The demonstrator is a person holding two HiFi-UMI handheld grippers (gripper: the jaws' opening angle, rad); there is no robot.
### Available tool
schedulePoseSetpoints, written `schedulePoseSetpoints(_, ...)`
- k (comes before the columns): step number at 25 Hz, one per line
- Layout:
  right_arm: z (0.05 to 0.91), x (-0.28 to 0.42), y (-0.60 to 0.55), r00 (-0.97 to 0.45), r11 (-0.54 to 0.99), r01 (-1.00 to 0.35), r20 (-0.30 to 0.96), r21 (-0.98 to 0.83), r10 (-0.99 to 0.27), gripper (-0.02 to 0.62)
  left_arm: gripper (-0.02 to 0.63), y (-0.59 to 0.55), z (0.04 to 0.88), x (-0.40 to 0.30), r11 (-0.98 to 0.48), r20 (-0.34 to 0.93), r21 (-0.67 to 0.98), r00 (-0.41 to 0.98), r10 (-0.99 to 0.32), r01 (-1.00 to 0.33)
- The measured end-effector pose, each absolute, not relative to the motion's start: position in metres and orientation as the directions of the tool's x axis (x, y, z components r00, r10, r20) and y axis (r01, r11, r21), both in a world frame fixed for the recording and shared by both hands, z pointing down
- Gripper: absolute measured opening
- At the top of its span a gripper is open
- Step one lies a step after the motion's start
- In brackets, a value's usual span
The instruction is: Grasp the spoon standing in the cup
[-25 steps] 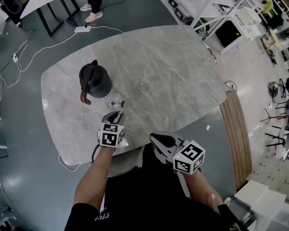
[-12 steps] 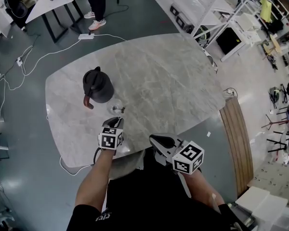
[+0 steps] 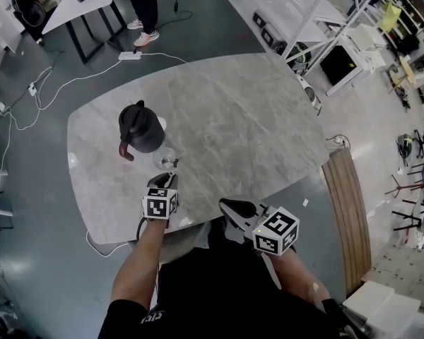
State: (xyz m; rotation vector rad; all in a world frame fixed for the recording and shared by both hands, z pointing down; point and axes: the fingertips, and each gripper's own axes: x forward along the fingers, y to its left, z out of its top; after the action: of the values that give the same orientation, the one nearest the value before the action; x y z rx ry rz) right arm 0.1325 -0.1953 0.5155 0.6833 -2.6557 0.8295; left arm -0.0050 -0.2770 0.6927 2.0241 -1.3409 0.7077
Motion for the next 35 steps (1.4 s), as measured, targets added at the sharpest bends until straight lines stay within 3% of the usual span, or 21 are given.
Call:
schedulePoseSetpoints(11, 0.514, 0.144, -0.206, -0.884, 0.765, -0.446, 0.364, -0.465, -0.294, -0.006, 0.110, -0.278, 0.659, -0.018, -0.205, 0.666, 0.084, 0.208, -0.716, -0.975)
schedulePoseSetpoints(19, 0.507, 0.140, -0.214, -0.906, 0.784, -0.407, 0.318, -0.468, -0.280, -0.006, 0.121, -0.292, 0.635, 0.001, -0.335, 0.662, -0.075, 0.205, -0.721, -0.939)
schedulePoseSetpoints(26, 0.510, 0.169, -0.221, -0.885, 0.754, -0.459, 0.318, -0.470, -0.340, -0.006, 0.124, -0.309, 0.659, 0.014, -0.425, 0.733, -0.144, 0.193, -0.653, -0.894)
schedulePoseSetpoints(35, 0.517, 0.192, -0.227, -0.875, 0.714, -0.484, 0.311, -0.506, -0.372, -0.006, 0.055, -0.321, 0.645, 0.007, -0.391, 0.714, -0.176, 0.156, -0.682, -0.904)
